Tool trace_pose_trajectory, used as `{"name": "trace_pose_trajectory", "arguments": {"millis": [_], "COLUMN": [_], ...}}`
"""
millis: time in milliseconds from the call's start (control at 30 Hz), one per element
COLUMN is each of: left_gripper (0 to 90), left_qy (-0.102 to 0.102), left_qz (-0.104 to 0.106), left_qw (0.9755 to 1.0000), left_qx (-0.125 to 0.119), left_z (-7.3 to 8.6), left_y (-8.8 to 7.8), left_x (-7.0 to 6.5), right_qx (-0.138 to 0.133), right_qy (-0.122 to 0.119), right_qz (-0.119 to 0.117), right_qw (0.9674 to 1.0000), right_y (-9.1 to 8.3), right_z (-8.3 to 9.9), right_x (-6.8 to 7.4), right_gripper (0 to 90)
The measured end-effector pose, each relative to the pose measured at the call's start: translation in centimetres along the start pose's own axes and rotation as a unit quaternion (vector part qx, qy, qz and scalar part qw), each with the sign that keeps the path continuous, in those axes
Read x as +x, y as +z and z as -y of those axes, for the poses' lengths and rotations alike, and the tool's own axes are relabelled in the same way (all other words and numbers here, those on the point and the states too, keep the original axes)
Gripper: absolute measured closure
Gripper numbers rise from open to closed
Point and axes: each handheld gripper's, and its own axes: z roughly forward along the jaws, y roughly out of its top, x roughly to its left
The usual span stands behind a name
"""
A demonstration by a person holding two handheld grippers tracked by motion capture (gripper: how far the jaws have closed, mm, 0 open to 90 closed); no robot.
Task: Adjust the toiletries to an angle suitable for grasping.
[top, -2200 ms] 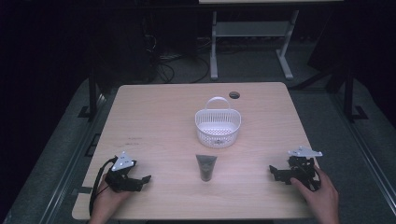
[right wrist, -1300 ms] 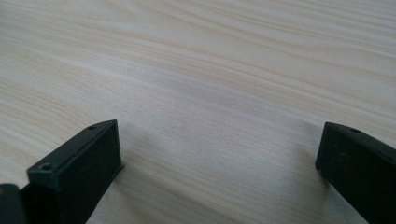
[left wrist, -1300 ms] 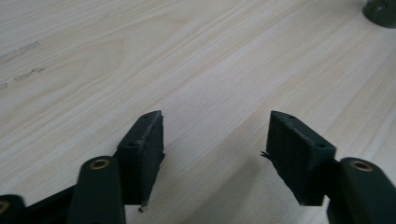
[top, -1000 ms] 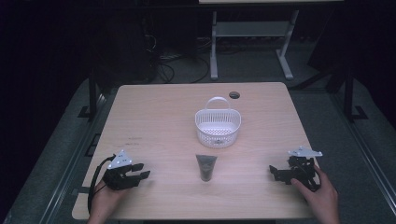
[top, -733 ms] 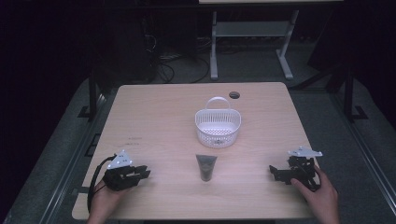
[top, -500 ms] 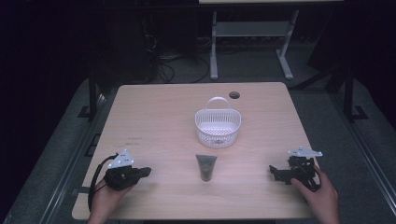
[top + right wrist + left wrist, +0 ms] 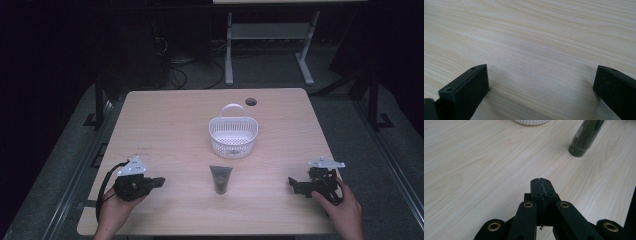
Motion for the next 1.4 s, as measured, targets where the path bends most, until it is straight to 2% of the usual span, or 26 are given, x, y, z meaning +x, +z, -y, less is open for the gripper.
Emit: {"name": "trace_pose_trajectory", "arguments": {"millis": [300,1400], "left_gripper": [89.7,89.8], "left_qy": [0.015,0.045], "left_qz": [0.013,0.051], "left_qw": [0.9998,0.9975], "left_qx": [-0.001,-0.022], "left_z": [-1.4,-5.6], "left_y": [0.1,0.7], "left_x": [-0.8,-3.4], "right_qx": [0.000,-0.001], "right_qy": [0.000,-0.001], "right_qz": [0.000,0.000], "right_qw": [1.0000,1.0000], "right_y": [0.0,0.0], "right_z": [0.0,0.0], "right_x": [0.0,0.0], "right_gripper": [0.0,0.0]}}
